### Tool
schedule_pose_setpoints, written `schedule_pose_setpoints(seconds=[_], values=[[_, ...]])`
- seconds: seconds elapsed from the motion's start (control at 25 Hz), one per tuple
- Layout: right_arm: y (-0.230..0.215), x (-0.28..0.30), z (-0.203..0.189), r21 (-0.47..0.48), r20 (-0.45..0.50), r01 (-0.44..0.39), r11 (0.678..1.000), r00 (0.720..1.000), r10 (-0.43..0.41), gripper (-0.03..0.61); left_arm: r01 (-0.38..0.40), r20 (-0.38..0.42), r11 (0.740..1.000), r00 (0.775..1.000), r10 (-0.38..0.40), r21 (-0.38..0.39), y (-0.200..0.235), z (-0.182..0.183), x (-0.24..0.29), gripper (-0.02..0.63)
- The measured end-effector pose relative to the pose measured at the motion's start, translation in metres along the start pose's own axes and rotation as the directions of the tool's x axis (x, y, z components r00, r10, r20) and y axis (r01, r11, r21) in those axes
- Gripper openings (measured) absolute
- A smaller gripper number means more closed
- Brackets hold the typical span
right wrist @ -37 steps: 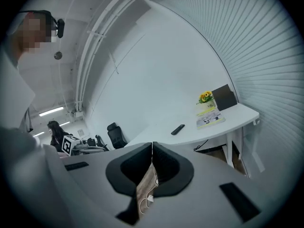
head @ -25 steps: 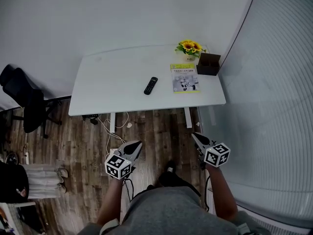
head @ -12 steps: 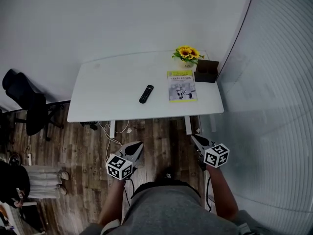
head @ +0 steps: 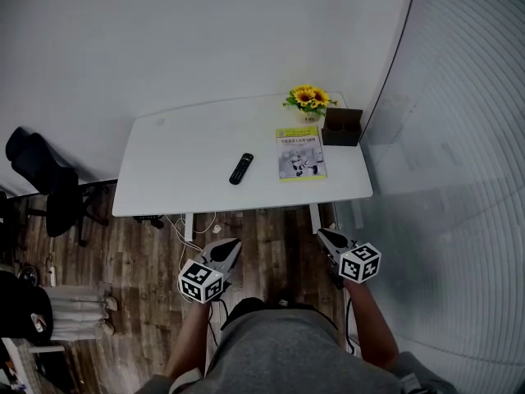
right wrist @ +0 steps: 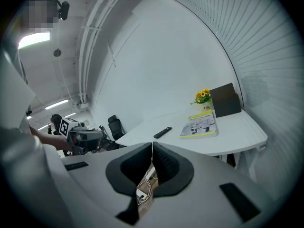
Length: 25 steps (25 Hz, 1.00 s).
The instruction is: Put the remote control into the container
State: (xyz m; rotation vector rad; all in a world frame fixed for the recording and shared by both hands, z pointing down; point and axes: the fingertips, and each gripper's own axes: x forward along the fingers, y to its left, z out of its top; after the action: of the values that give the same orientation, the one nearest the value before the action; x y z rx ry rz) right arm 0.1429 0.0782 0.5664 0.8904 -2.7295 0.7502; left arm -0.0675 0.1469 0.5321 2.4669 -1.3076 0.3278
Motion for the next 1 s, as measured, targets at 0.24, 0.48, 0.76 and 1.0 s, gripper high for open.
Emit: schedule_pose_setpoints(seconds=[0.24, 0.48, 0.76, 1.0], values=[[-0.007, 0.001, -0.001, 0.009, -0.001, -0.002, 1.000, 1.000, 0.002, 0.018, -0.005, 0.000, 1.000, 1.000, 0.005, 0.003, 0.001, 0.000, 0.003, 0.001], [-0.007, 0.005, -0.008, 0.000, -0.041, -0.004, 1.000, 0.999, 0.004, 0.018, -0.041, 0.020, 0.998, 0.999, 0.042, -0.043, 0.015, -0.009, -0.005, 0.002], [-0.007, 0.021, -0.021, -0.142, -0.157, 0.007, 0.990, 0.987, -0.030, 0.018, -0.034, 0.024, 0.995, 0.999, 0.036, -0.096, 0.034, -0.018, 0.004, 0.002], [0.005, 0.053, -0.027, -0.310, -0.268, -0.051, 0.949, 0.963, -0.036, 0.018, -0.010, 0.021, 0.993, 1.000, 0.013, -0.115, 0.059, -0.014, 0.019, 0.000]])
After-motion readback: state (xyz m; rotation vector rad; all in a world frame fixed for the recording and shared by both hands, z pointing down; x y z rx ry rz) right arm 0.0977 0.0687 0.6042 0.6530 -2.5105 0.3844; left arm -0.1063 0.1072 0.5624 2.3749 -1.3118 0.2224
